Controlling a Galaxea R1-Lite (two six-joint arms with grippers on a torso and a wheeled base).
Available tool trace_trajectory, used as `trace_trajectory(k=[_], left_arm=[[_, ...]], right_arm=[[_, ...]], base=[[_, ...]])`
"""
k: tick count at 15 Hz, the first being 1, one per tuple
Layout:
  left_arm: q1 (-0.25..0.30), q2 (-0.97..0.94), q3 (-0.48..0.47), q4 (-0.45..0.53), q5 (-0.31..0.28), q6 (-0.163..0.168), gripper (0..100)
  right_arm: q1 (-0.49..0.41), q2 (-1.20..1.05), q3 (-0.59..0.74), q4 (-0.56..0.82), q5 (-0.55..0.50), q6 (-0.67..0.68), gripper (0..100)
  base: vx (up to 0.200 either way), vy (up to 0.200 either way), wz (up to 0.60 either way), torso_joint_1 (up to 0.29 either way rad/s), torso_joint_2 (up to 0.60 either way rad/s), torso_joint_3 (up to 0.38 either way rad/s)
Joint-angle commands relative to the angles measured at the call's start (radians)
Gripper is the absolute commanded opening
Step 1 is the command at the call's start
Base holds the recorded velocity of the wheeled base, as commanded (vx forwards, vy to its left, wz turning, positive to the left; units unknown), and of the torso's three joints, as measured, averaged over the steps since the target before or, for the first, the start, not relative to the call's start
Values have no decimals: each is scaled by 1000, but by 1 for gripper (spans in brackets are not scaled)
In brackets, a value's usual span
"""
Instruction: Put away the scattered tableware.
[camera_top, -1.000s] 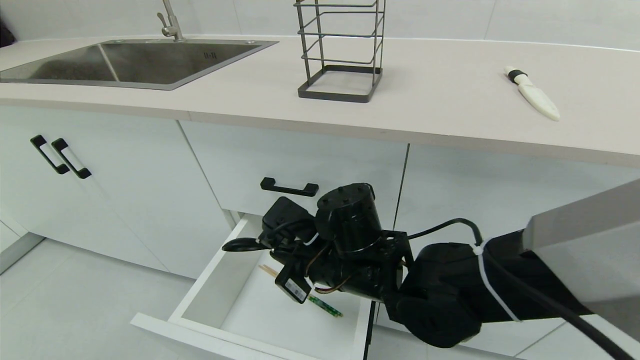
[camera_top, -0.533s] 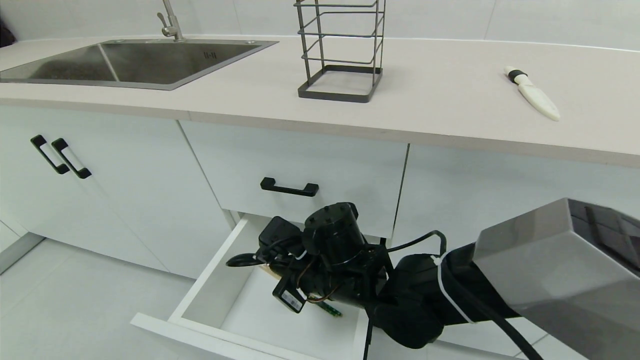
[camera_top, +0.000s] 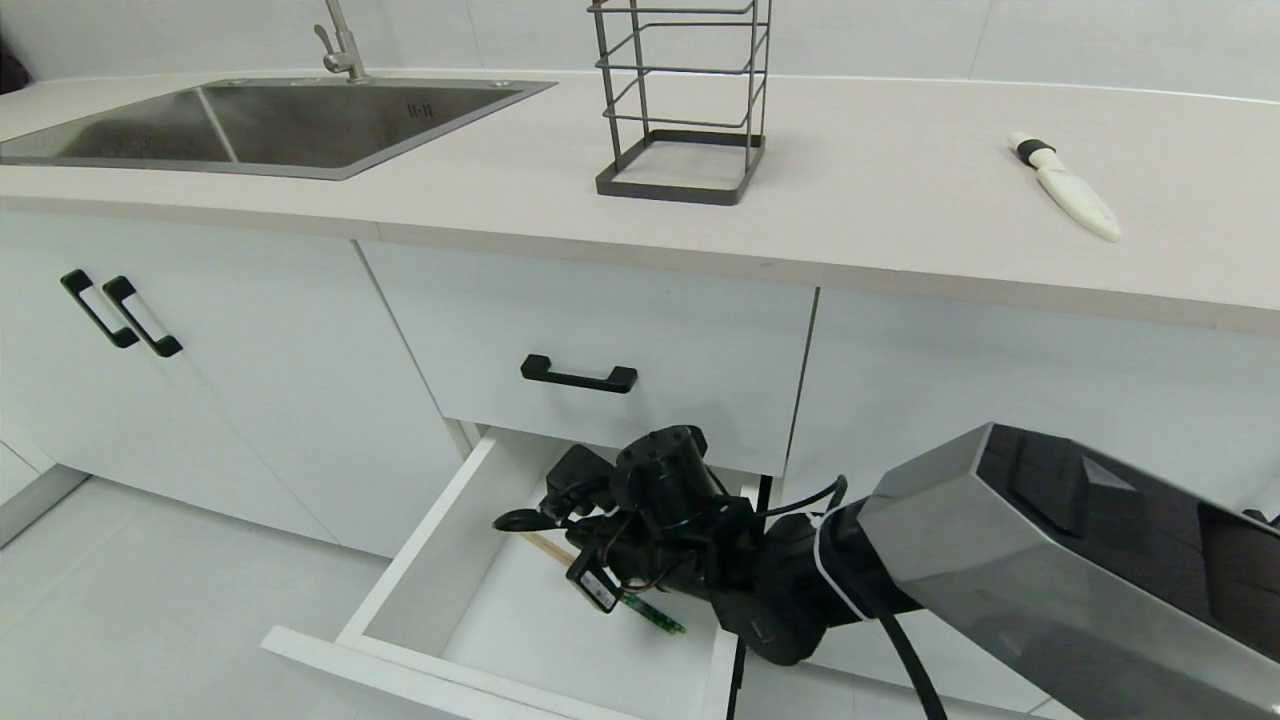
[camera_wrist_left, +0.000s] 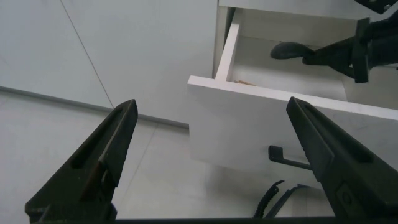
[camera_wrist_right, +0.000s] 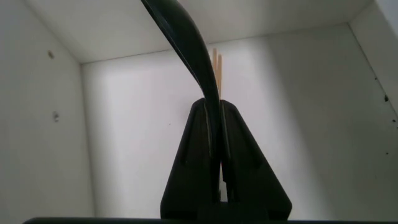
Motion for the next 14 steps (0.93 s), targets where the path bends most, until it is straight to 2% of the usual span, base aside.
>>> trace_trajectory(k=[1,14], left_arm=[[0,0,0,0,0,0,100],[0,0,0,0,0,0,100]], right_arm=[[-6,42,-15,-1,-8,6,0],[-17,166,-117,7,-28,8,0]], base=[[0,0,0,0,0,0],[0,0,0,0,0,0]])
